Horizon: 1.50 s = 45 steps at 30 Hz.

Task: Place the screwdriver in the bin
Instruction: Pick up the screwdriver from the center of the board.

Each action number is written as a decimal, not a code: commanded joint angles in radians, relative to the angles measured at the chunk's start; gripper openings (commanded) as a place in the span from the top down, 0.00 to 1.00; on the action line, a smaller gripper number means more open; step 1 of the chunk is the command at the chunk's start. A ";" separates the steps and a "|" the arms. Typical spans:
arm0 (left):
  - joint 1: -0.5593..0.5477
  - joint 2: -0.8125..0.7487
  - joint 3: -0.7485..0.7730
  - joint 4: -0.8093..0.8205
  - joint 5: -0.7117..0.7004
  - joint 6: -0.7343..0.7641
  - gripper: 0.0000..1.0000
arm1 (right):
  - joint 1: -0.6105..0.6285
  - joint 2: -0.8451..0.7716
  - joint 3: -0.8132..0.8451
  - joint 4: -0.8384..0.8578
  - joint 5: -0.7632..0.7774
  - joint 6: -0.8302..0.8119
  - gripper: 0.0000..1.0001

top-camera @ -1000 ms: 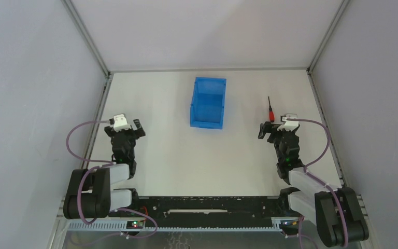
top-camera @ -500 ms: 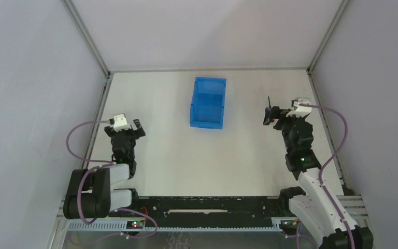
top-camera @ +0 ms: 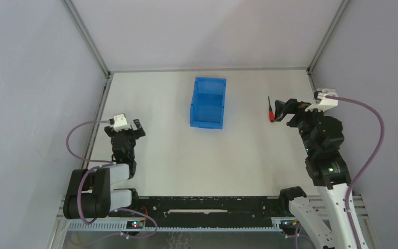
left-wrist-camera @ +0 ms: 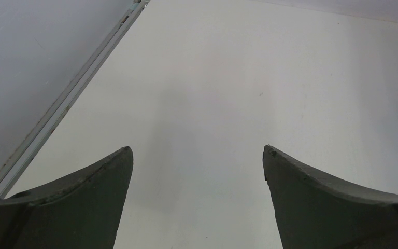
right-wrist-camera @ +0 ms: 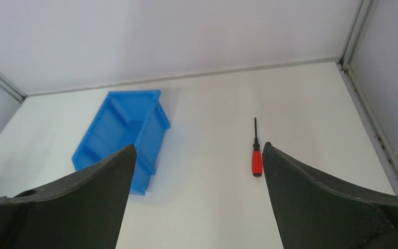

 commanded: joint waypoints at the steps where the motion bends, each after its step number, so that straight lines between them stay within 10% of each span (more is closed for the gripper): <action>1: 0.005 -0.003 0.040 0.035 -0.012 0.020 0.00 | 0.005 0.006 0.160 -0.170 -0.025 0.025 0.00; 22: 0.005 -0.003 0.040 0.035 -0.013 0.020 0.00 | 0.005 0.124 0.310 -0.255 -0.043 -0.007 0.00; 45: 0.005 -0.003 0.041 0.034 -0.013 0.020 0.00 | -0.119 0.828 0.238 -0.001 -0.038 -0.047 0.00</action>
